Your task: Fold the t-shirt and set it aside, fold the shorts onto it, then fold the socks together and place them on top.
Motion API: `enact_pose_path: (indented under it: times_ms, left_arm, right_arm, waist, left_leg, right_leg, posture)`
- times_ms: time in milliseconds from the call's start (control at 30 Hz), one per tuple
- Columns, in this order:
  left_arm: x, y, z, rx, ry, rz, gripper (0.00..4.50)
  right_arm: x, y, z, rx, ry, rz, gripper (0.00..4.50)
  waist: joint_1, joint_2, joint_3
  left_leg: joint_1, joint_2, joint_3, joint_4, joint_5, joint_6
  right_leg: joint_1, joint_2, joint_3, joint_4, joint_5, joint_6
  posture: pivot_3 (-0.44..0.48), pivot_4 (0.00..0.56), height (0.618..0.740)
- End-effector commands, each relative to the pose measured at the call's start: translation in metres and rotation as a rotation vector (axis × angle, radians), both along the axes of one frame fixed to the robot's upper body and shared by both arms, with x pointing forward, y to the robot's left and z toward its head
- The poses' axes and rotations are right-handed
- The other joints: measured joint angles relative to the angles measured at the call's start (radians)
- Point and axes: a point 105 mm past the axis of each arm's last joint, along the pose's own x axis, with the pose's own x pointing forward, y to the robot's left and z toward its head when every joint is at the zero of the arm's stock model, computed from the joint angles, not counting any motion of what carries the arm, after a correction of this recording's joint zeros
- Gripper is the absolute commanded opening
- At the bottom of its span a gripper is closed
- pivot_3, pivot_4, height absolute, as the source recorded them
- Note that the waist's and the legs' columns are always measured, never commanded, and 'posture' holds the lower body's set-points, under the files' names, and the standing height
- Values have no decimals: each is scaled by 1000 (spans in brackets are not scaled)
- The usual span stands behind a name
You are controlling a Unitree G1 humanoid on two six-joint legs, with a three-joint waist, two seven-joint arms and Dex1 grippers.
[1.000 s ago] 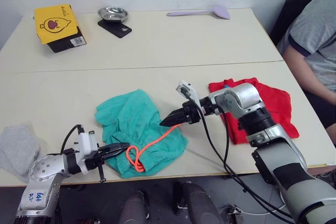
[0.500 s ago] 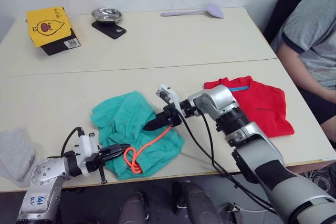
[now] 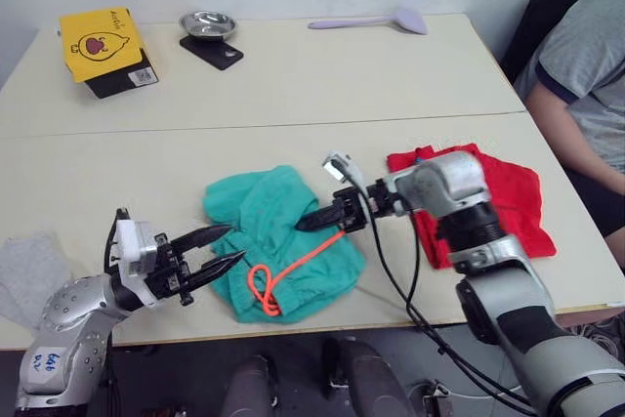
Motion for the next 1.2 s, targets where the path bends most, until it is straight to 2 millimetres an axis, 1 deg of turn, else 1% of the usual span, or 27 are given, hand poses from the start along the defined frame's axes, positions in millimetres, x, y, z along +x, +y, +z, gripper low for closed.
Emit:
enact_pose_path:
  times_ms: [33,100,267,467,600,700,833,1033,1100,1200]
  left_arm:
    - [-2,-3,17,16,-63,-30,3882]
    - [4,-6,18,44,-90,-35,4484]
    - [13,-16,13,27,-98,-69,4484]
    - [21,-25,5,13,-94,-69,4484]
    - [22,-33,1,10,-82,-94,4484]
    - [23,-34,2,9,-82,-96,4484]
    - [24,-35,1,11,-77,-103,4484]
    - [27,-36,1,16,-68,-123,4484]
    - [28,-37,2,19,-67,-132,4484]
    - [29,-37,3,25,-66,-142,4484]
  right_arm:
    - [-8,-15,28,26,-64,-1,0]
    - [-9,-30,36,4,-88,-32,0]
    - [-13,-57,45,-34,-112,-86,0]
    - [-14,-81,53,-50,-134,-150,0]
    - [-29,-105,68,-63,-164,-147,0]
    - [-28,-121,74,-81,-181,-208,0]
    - [-22,-155,82,-110,-204,-356,0]
    - [-23,-204,78,-171,-228,-482,0]
    - [-20,-224,75,-224,-245,-535,0]
    - [-17,-249,76,-247,-248,-602,0]
  waist:
    - [1,0,0]
    - [11,0,0]
    - [14,0,0]
    - [17,0,0]
    - [26,1,0]
    - [27,1,0]
    - [37,1,0]
    - [44,1,0]
    - [44,1,1]
    - [42,1,1]
  left_leg:
    - [0,0,0,0,0,0]
    - [-3,0,0,0,0,0]
    - [-6,0,-1,2,1,0]
    - [-8,0,-1,2,0,1]
    - [-8,-1,-1,2,0,2]
    - [-9,0,-1,2,0,3]
    - [-9,0,-1,2,0,3]
    - [-10,-1,0,3,-1,5]
    - [-11,-1,0,3,-1,5]
    - [-10,-1,1,4,-1,5]
  right_leg:
    - [-1,0,0,0,0,0]
    - [-3,1,0,0,0,0]
    - [-4,1,0,-1,1,1]
    - [-5,2,0,-3,1,2]
    - [-5,2,0,-4,1,3]
    - [-4,2,0,-6,2,3]
    - [-4,2,0,-6,2,4]
    - [-4,2,0,-9,3,5]
    - [-4,2,0,-9,3,5]
    - [-4,2,0,-9,3,6]
  posture:
    - [0,150,740]
    - [0,150,740]
    - [0,150,740]
    - [0,150,740]
    - [0,150,740]
    - [0,150,740]
    - [0,150,740]
    - [0,150,740]
    - [0,150,740]
    - [0,150,740]
